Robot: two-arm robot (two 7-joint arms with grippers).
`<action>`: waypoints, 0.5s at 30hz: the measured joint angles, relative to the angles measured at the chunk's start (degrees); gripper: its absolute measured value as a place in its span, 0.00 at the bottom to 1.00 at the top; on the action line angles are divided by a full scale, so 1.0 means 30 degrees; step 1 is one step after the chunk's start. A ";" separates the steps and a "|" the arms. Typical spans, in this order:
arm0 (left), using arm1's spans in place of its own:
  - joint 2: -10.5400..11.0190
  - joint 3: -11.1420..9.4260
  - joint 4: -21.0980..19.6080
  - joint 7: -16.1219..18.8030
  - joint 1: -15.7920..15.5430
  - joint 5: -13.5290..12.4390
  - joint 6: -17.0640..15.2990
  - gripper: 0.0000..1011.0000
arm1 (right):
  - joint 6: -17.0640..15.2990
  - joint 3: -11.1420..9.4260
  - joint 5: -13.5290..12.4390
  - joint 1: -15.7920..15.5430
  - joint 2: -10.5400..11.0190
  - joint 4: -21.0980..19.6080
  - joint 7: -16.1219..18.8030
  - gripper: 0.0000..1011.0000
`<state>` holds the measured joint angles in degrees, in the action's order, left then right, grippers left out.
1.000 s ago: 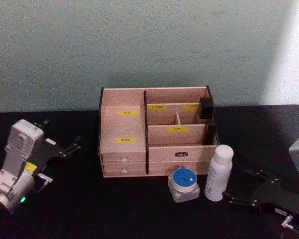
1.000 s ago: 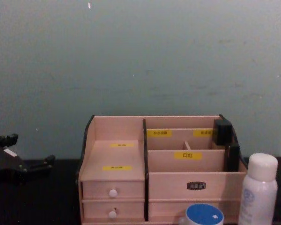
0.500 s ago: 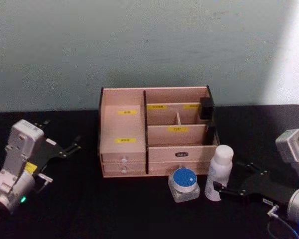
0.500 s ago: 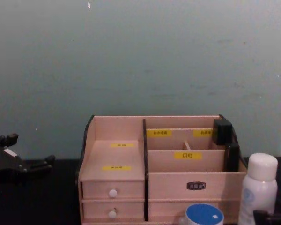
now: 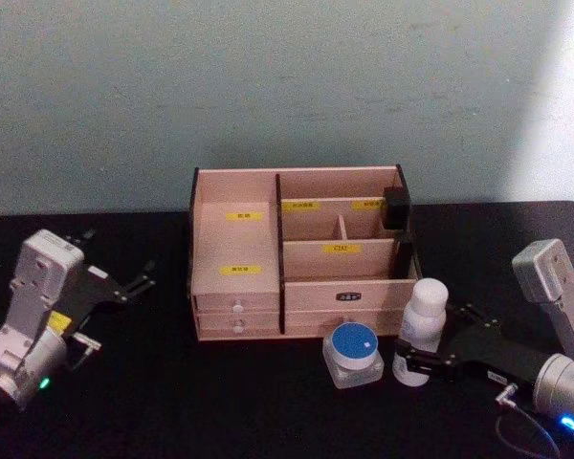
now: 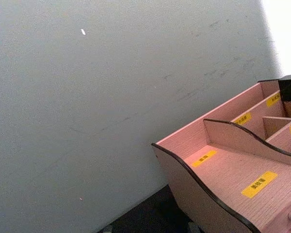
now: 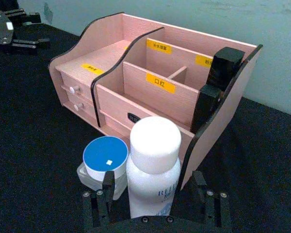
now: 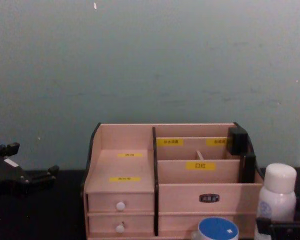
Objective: Pick up the facial cleanser and watermelon frost from the table and place them into the tiered storage box.
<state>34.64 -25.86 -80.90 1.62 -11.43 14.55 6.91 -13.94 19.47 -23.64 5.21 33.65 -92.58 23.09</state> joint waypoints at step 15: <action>0.0000 -0.0001 0.0001 0.0000 -0.0001 0.0000 0.0000 0.99 | -0.0004 0.0155 0.0318 0.0260 -0.0337 0.0265 -0.0122 0.99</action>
<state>34.65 -25.86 -80.90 1.62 -11.43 14.55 6.91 -13.95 19.93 -22.69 5.99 32.64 -91.79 22.73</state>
